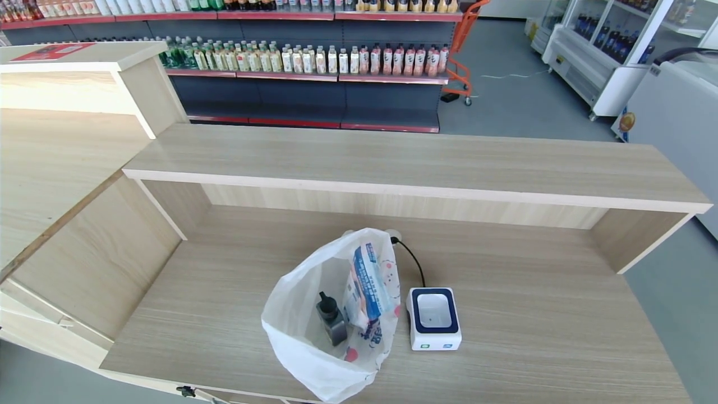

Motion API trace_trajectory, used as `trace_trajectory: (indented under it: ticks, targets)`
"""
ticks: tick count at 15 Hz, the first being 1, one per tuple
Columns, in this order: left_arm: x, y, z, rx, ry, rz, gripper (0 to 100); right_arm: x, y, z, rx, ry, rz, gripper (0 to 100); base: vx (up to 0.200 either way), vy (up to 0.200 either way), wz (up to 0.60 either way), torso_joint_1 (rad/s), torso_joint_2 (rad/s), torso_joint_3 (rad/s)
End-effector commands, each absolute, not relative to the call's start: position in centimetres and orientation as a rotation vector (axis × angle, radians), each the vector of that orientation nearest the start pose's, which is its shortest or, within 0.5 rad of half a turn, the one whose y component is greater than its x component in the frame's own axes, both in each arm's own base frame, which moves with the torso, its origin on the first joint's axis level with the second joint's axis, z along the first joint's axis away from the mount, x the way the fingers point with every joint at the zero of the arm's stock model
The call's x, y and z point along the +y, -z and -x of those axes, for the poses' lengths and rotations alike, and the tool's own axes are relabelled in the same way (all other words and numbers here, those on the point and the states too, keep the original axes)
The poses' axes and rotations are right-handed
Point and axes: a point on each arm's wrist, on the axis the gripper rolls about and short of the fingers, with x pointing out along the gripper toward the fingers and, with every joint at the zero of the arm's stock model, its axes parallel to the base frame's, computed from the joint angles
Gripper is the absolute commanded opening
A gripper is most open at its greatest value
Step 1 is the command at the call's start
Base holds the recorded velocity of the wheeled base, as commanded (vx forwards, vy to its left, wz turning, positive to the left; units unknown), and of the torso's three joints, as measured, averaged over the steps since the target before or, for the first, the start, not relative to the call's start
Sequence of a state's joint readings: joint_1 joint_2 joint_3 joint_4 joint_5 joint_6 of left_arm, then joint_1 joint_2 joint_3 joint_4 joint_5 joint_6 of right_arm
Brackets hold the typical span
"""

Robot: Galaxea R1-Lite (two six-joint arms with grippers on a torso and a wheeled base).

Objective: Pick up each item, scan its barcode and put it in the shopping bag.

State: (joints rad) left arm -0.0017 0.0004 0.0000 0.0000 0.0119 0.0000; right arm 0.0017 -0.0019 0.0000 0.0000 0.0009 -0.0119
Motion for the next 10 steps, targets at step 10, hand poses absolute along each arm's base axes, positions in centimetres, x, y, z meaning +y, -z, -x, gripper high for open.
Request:
trace_trajectory:
  ticks: [10]
  targets:
    - [0.03, -7.55, 2.28, 0.0, -0.011, 0.0, 100, 0.0, -7.55, 2.28, 0.0, -0.003, 0.014, 100, 0.0, 0.0, -0.18, 0.001, 0.0, 0.001]
